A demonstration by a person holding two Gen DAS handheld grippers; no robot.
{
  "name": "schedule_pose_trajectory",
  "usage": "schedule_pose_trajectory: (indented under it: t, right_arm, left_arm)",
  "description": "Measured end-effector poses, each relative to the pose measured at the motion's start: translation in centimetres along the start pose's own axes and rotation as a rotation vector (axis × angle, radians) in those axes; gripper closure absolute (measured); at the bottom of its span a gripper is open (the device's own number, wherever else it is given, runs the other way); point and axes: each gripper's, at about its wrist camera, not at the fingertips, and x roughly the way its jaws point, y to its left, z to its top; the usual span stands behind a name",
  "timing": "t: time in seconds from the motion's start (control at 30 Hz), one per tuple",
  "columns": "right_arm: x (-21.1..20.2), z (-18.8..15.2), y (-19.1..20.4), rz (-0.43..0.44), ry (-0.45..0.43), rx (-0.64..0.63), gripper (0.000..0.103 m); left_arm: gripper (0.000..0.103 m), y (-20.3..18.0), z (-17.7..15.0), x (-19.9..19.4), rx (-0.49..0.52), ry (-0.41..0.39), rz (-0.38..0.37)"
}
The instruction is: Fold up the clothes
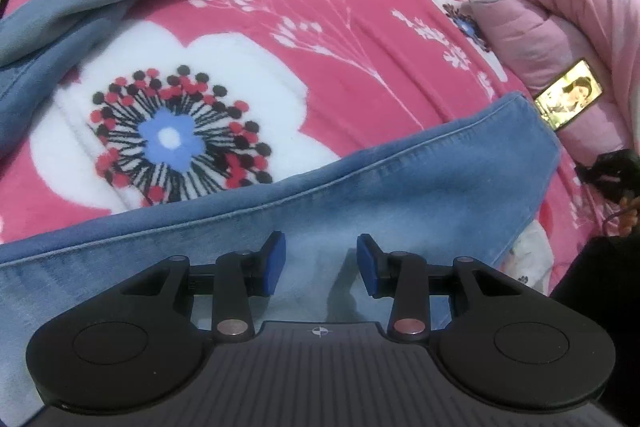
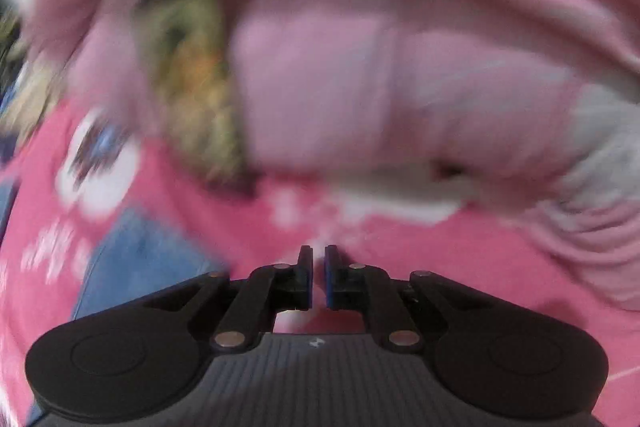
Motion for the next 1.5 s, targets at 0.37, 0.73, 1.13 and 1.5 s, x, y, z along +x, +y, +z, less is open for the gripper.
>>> schedule_pose_trajectory:
  t: [0.37,0.73,1.13,1.5]
  right_arm:
    - [4.2,-3.3,14.2,0.371,0.151,-0.629,0.094]
    - [5.8,2.0,30.4,0.568,0.179,-0.384,0.066]
    - [16.2,-2.6,43.3,0.666,0.537,-0.078,0.063]
    - [10.7,-0.8,57.0,0.942,0.351,-0.260,0.101]
  left_arm:
    - [0.064,1.0,0.2,-0.2,-0.066,-0.001,0.025]
    - [0.064,4.1,3.8,-3.4,-0.087,-0.213,0.183]
    - [0.064,6.7,5.6,-3.1,0.047,-0.295,0.287]
    - [0.064,9.2,8.2,-1.7,0.062,-0.379,0.267]
